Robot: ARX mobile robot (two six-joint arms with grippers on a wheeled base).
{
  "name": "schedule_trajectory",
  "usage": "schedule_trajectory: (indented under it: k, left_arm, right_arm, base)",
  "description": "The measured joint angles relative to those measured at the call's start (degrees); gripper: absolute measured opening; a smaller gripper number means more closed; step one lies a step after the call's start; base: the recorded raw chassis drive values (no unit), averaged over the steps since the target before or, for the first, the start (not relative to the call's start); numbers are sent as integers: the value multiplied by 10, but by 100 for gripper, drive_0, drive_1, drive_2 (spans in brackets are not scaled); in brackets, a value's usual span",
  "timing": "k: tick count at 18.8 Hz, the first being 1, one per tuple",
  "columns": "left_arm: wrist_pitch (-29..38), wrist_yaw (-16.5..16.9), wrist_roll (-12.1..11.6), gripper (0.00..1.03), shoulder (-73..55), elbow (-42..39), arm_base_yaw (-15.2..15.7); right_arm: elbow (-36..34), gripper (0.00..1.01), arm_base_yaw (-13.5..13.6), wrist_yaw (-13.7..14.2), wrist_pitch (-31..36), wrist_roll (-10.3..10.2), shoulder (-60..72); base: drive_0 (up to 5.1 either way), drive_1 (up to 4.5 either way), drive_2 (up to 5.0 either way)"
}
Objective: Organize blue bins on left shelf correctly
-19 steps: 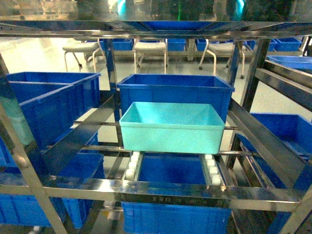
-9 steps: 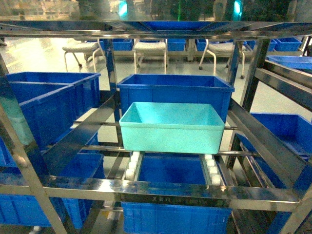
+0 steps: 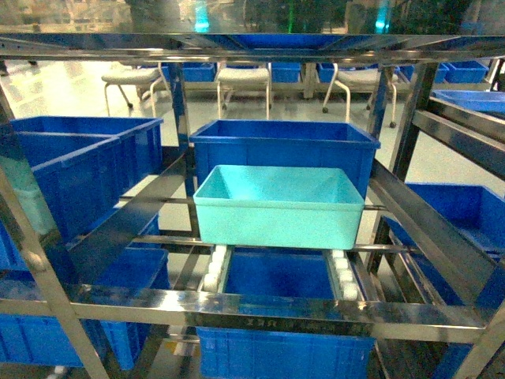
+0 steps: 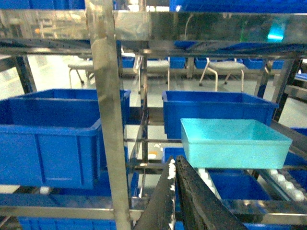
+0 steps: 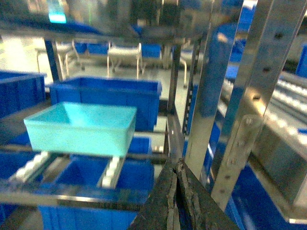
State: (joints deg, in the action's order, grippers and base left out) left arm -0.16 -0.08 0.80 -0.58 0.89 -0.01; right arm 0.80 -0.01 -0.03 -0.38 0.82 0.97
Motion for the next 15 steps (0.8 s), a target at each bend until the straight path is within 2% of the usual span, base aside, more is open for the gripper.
schedule_trajectory:
  k: [5,6,11,15]
  left_arm:
    - [-1,1,0,2,0,0,0]
    - [-1,1,0,6,0,0,0]
    - [-1,1,0,49,0,0,0]
    - [-1,1,0,68,0,0,0]
  right_arm:
    - [0,2,0,0,2,0,-7]
    - [0,5,0,0,1,0,-7]
    - [0,49,0,0,2,0,-7]
    - [0,67,0,0,2,0,-7]
  base:
    - [0,0,0]
    - [0,0,0]
    - [0,0,0]
    - [0,0,0]
